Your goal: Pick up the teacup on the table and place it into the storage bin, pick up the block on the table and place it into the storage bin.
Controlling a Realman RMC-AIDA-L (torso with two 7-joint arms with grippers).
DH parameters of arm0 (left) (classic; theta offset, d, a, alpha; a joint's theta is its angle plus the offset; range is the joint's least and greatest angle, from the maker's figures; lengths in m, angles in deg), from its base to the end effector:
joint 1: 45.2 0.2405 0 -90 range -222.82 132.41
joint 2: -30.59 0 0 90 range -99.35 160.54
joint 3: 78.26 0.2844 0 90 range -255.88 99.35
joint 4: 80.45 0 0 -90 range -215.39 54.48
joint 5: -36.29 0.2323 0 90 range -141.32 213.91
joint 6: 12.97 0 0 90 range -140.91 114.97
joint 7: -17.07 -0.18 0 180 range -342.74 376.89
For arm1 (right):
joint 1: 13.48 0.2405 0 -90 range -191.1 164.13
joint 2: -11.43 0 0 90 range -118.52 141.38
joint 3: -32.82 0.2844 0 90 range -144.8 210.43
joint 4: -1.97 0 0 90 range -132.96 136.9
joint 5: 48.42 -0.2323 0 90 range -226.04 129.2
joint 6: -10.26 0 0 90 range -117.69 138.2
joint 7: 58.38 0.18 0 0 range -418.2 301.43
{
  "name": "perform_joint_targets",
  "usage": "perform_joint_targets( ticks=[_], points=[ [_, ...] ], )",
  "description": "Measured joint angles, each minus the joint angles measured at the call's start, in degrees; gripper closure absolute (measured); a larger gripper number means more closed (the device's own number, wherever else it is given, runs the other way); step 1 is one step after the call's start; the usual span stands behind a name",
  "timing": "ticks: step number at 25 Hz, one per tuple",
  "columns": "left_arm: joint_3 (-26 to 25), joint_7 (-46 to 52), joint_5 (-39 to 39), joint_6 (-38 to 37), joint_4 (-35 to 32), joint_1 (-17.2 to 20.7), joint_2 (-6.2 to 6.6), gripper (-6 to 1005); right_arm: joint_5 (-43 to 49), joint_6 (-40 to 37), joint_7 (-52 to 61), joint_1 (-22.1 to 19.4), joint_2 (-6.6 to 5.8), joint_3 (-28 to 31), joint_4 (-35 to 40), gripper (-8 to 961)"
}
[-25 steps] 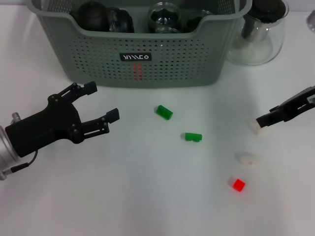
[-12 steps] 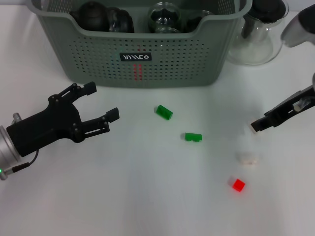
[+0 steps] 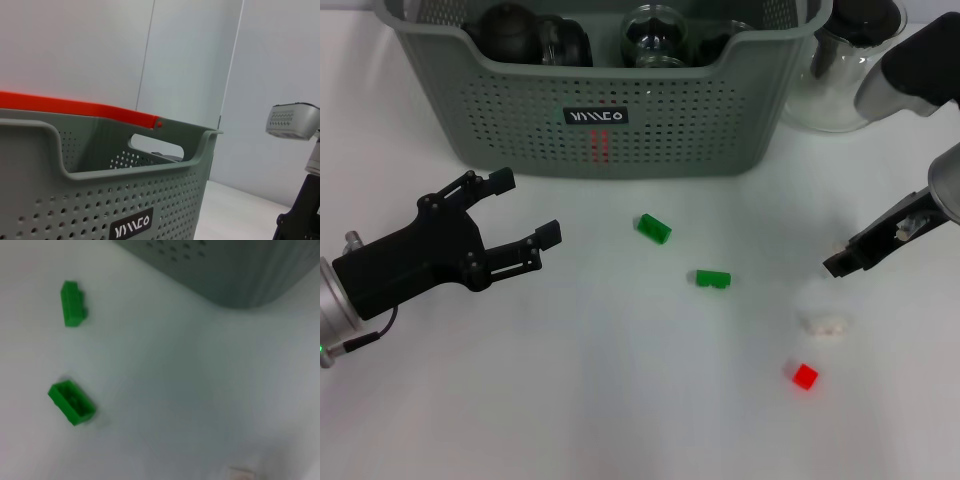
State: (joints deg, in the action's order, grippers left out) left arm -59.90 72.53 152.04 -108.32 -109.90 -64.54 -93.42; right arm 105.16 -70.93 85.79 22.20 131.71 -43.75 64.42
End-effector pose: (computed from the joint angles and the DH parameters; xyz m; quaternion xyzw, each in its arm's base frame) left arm -0.3367 0.2933 -0.0571 -0.8799 -0.2141 -0.3426 0.2502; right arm 0.2666 0.4017 -0.0698 -0.8884 0.3721 -0.2060 0.1726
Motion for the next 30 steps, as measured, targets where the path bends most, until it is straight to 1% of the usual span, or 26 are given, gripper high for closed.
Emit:
perform_joint_targets(
  ticks=[5, 10, 21, 22, 24, 26, 30],
  points=[
    [0.0, 0.0, 0.0, -0.01, 0.0, 0.1, 0.0, 50, 1.22, 1.29, 1.8, -0.15, 0.04, -2.81, -0.02, 473],
    [0.0, 0.0, 0.0, -0.02, 0.0, 0.25, 0.0, 50, 1.45, 1.38, 2.13, -0.18, 0.01, -3.23, 0.07, 515],
    [0.0, 0.0, 0.0, -0.02, 0.07, 0.36, 0.0, 50, 1.09, 0.9, 2.16, -0.52, 0.05, -2.97, 0.36, 729],
    [0.0, 0.0, 0.0, -0.02, 0.07, 0.36, 0.0, 50, 1.01, 0.69, 2.16, -0.81, 0.05, -2.79, 1.0, 734],
    [0.0, 0.0, 0.0, -0.02, 0.09, 0.41, 0.0, 50, 0.41, -0.24, 1.82, -1.65, 0.03, -2.0, 3.04, 745],
    [-0.05, 0.0, 0.0, -0.03, 0.09, 0.48, 0.0, 50, -2.24, -2.67, 0.07, -3.01, -0.05, -0.04, 6.57, 756],
    [-0.96, 0.0, 0.0, -0.16, 0.09, 0.54, 0.0, 50, -14.33, -12.55, -8.99, -5.57, -0.2, 8.39, 15.74, 752]
  ],
)
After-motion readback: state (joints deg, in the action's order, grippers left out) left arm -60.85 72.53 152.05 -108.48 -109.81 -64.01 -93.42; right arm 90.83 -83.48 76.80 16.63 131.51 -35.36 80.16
